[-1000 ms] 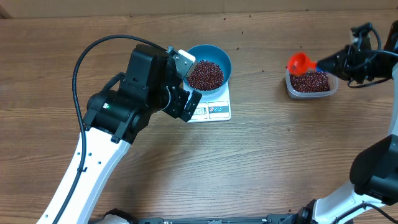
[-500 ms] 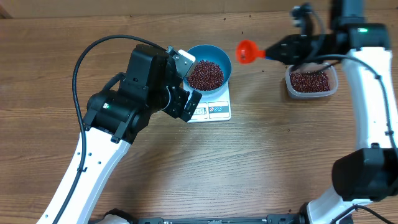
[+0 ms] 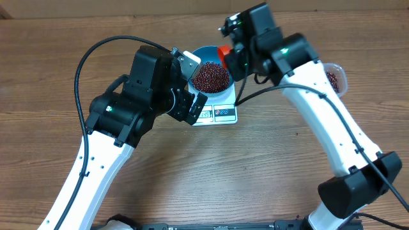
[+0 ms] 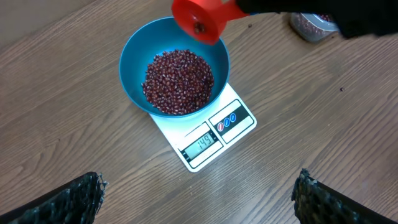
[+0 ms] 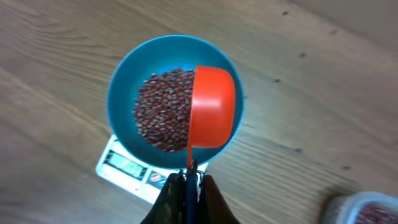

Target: Scoop item into bowl and weigh 150g on scale

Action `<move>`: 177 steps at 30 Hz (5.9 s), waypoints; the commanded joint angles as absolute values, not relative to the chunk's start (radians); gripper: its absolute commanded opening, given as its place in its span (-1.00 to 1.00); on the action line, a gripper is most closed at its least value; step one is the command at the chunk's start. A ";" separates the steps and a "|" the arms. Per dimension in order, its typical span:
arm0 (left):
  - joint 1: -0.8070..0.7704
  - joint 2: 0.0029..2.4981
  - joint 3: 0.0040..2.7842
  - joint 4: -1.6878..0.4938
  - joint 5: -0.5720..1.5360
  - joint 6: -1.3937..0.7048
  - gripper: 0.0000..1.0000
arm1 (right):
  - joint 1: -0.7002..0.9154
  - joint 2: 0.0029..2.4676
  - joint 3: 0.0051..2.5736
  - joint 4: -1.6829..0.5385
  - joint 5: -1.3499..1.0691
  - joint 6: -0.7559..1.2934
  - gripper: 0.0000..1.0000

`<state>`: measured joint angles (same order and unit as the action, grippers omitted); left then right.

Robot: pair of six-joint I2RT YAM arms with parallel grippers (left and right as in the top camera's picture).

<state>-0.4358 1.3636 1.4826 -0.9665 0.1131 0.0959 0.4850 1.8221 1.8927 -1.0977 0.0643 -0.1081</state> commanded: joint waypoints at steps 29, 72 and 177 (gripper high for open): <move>-0.432 1.369 1.489 -0.968 0.121 0.086 0.99 | 0.567 1.782 1.927 -1.044 0.209 -0.184 -0.93; -0.432 1.369 1.489 -0.969 0.121 0.086 0.99 | -0.161 1.650 1.798 -1.231 -0.313 0.230 -0.92; -0.432 1.369 1.489 -0.968 0.121 0.086 0.99 | -0.084 0.905 1.321 -0.937 -0.231 0.121 1.00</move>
<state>-0.4358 1.3636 1.4818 -0.9676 0.1131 0.0959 -0.1089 0.9966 1.4250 -1.0012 -0.2955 0.1295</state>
